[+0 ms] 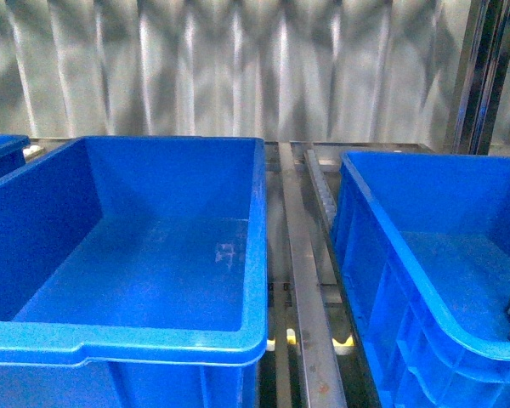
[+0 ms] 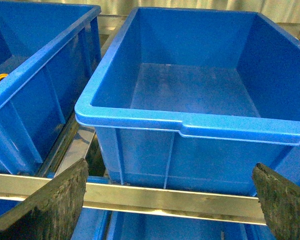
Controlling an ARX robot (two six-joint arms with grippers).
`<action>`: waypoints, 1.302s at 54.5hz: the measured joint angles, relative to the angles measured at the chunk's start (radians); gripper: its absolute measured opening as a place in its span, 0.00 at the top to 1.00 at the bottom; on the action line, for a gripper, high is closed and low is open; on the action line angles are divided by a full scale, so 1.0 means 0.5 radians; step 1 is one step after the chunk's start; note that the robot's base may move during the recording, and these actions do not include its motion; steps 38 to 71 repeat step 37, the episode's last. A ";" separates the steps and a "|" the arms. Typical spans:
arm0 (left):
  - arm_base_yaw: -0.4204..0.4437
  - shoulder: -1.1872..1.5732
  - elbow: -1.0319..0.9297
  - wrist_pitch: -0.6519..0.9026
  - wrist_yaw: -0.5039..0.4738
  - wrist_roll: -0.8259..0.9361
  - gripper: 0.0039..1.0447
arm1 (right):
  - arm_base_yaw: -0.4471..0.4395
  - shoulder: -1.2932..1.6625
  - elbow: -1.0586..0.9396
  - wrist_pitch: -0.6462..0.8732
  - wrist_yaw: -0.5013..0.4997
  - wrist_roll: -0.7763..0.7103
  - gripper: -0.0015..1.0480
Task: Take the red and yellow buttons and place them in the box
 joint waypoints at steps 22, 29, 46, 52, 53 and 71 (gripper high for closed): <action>0.000 0.000 0.000 0.000 0.000 0.000 0.07 | 0.000 0.000 0.000 0.000 0.000 0.000 0.06; 0.000 0.000 0.000 0.000 0.001 0.000 0.07 | 0.000 0.000 0.000 0.000 0.000 0.000 0.06; 0.000 0.000 0.000 0.000 0.000 0.000 0.07 | 0.000 0.000 0.000 0.000 0.000 0.000 0.06; 0.000 0.000 0.000 0.000 0.000 0.000 0.07 | 0.000 0.000 0.000 0.000 0.000 0.000 0.06; 0.000 0.000 0.000 0.000 0.000 0.000 0.07 | 0.000 0.000 0.000 0.000 0.000 0.000 0.06; 0.000 0.000 0.000 0.000 0.000 0.000 0.07 | 0.000 0.000 0.000 0.000 0.000 0.000 0.06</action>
